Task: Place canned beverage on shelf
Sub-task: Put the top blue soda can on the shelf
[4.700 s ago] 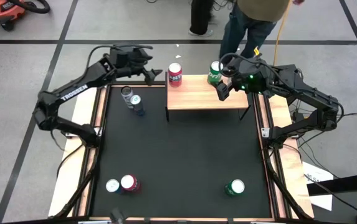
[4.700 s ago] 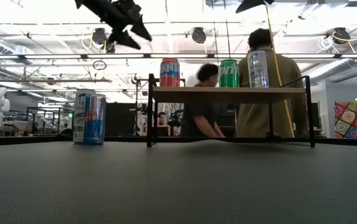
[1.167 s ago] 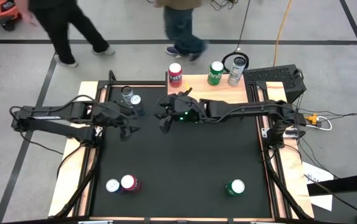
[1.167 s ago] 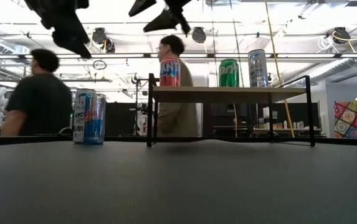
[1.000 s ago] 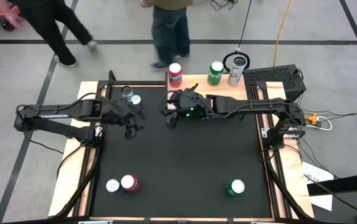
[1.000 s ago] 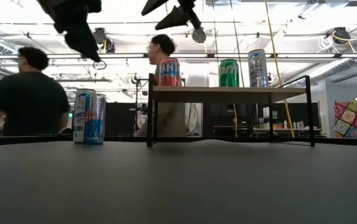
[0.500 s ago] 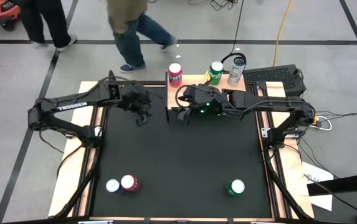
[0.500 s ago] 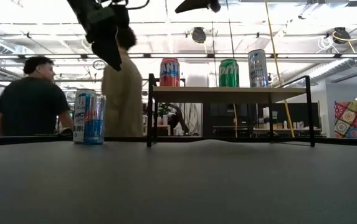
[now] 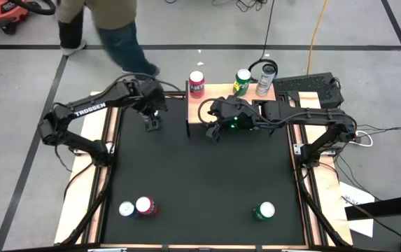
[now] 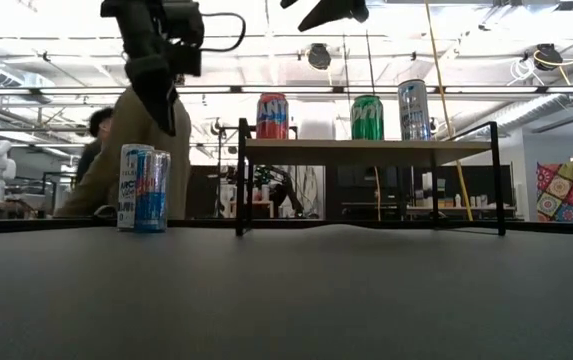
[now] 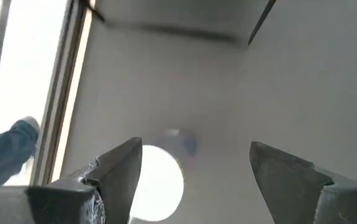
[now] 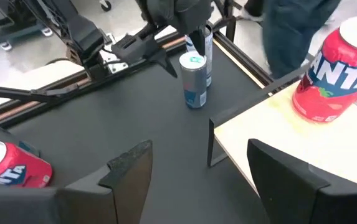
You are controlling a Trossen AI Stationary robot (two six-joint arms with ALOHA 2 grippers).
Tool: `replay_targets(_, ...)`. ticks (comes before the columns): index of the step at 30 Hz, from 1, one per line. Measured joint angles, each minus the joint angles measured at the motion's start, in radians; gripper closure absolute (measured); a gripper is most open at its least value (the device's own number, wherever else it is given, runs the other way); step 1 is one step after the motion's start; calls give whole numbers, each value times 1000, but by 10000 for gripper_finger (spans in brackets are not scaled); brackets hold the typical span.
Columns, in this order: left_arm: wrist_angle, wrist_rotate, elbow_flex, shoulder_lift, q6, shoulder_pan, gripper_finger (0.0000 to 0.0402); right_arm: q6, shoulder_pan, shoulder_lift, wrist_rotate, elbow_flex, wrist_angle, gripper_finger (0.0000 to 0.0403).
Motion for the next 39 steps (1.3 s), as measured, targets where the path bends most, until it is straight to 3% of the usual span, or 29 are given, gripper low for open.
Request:
replay_targets(9,-51,-57,0,28,157,56,111,-20,0,0,0,0,5,156)
replay_targets(19,-26,-51,0,52,306,89,111,-42,0,0,0,0,5,156)
replay_targets(33,-46,-65,-1,158,307,91,114,-42,0,0,-1,0,3,156)
replay_targets(39,-55,-77,-1,167,280,91,158,-45,0,1,-2,0,-2,156)
